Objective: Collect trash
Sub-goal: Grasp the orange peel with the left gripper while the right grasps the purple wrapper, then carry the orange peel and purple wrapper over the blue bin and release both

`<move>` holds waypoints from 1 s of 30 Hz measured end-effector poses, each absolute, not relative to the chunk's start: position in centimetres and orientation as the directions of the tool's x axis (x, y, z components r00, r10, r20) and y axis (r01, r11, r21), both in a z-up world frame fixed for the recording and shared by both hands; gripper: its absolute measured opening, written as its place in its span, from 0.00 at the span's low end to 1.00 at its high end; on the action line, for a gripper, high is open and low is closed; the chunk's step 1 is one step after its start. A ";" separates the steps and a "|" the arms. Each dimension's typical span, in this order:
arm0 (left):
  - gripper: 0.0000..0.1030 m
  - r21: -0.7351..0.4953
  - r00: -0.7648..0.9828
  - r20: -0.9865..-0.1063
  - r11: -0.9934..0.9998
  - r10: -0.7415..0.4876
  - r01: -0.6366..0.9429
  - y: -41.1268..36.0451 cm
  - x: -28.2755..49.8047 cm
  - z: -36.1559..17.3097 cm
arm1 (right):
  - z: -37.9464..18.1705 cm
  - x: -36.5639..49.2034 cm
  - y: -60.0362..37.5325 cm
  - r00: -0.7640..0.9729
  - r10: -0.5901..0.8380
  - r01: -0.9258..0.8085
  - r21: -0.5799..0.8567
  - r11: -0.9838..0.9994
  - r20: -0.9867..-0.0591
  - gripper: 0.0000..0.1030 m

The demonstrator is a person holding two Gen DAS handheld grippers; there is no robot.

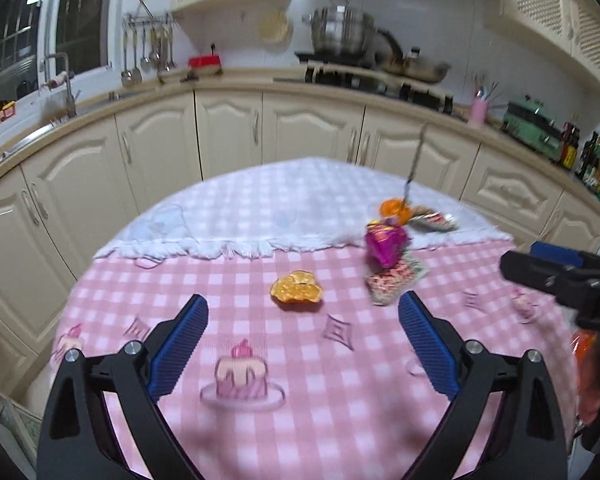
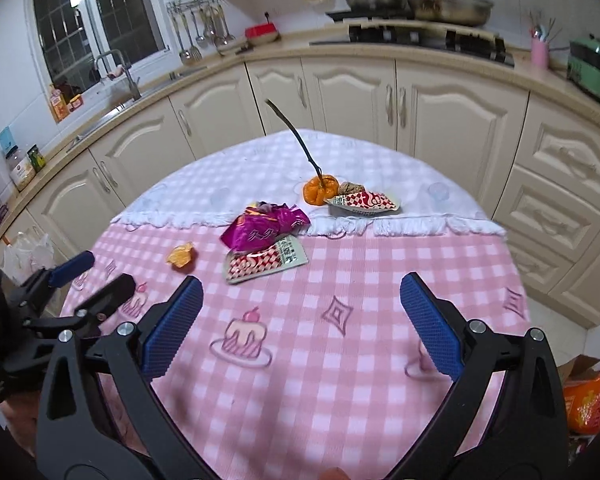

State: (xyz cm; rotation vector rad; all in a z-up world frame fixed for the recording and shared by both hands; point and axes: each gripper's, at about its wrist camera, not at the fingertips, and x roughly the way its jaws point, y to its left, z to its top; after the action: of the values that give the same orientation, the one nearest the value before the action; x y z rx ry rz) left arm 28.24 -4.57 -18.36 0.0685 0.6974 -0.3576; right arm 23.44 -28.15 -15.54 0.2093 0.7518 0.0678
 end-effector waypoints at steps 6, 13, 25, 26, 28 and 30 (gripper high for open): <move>0.91 -0.119 0.604 -0.732 0.932 -0.315 0.341 -5.2 33.6 -21.6 | -16.9 28.3 -26.8 0.690 0.186 -0.024 0.235 0.972 -0.699 0.94; 0.40 -0.118 0.572 -0.765 0.938 -0.296 0.327 -5.6 34.8 -22.5 | -19.3 33.7 -23.8 0.617 0.202 -0.038 0.227 0.973 -0.761 0.94; 0.39 -0.218 0.624 -0.680 0.919 -0.384 0.329 -3.7 34.1 -21.2 | -18.1 29.9 -24.5 0.668 0.232 -0.056 0.263 0.963 -0.707 0.49; 0.39 -0.204 0.641 -0.668 0.922 -0.377 0.330 -3.7 33.6 -20.9 | -17.4 29.0 -24.7 0.681 0.234 -0.059 0.266 0.962 -0.694 0.49; 0.39 -0.191 0.657 -0.654 0.922 -0.375 0.336 -3.7 32.7 -20.4 | -16.4 27.4 -24.9 0.698 0.231 -0.064 0.262 0.963 -0.677 0.49; 0.39 -0.205 0.666 -0.637 0.918 -0.389 0.340 -3.4 31.5 -19.7 | -15.3 25.8 -25.2 0.714 0.233 -0.070 0.265 0.962 -0.660 0.49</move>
State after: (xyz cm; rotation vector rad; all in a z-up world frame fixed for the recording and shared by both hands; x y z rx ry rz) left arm 31.47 -3.45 -19.75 -0.0705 0.7351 -0.4116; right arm 25.76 -25.15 -15.34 0.2281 0.7582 0.1696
